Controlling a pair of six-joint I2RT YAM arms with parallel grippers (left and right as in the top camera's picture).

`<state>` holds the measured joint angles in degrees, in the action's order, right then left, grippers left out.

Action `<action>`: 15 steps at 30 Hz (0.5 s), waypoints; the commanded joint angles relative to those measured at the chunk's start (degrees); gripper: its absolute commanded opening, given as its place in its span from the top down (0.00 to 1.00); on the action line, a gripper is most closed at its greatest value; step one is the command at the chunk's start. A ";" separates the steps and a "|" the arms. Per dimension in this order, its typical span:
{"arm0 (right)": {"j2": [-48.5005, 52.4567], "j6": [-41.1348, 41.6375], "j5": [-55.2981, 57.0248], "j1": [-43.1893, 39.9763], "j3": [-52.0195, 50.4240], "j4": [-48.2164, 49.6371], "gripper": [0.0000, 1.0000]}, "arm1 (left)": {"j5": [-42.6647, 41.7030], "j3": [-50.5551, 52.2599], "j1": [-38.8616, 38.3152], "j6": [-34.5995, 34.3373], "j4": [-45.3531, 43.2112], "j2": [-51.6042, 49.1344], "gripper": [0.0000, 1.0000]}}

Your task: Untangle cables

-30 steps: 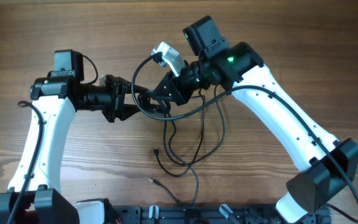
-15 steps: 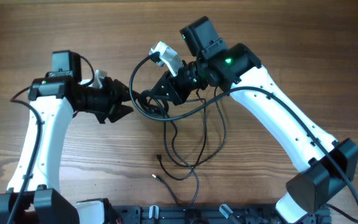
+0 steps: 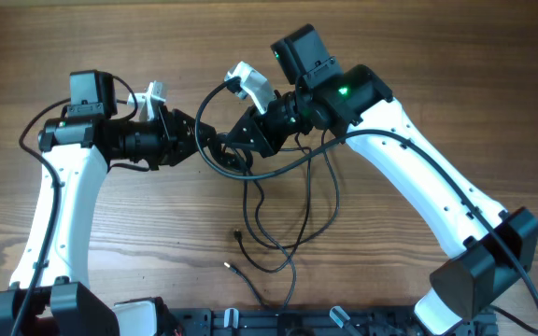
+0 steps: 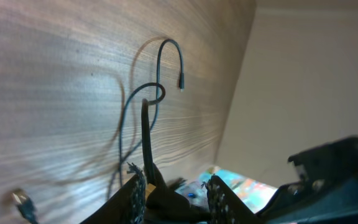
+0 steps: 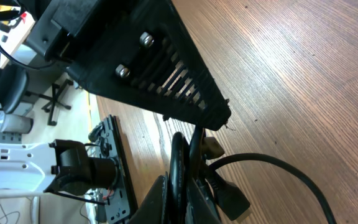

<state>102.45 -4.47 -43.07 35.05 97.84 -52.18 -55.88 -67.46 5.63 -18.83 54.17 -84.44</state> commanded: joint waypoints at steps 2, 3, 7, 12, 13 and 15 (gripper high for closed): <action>0.52 1.46 -0.24 -0.22 0.28 0.46 0.96 | -1.57 -0.24 -0.13 13.00 0.96 -0.48 0.66; 0.52 1.49 -0.24 -0.22 0.28 0.46 0.96 | -2.10 -0.24 -0.13 14.32 1.18 -0.46 0.66; 0.52 1.49 -0.26 -0.22 0.28 0.46 0.96 | -3.10 -0.24 -0.13 29.09 6.60 -0.48 0.58; 0.52 1.66 -0.28 -0.22 0.28 0.59 0.96 | 4.02 -0.24 -0.15 31.91 7.82 -0.48 0.54; 0.52 1.68 -0.26 -0.24 0.31 0.90 0.96 | 5.55 -0.24 -0.15 31.93 7.54 -0.48 0.55; 0.52 3.56 -0.24 -0.26 0.35 2.49 0.96 | 6.49 -0.24 -0.15 31.91 7.06 -0.48 0.11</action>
<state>102.45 -3.64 -42.94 35.03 97.84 -51.66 -52.84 -67.46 5.63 10.44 61.58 -84.47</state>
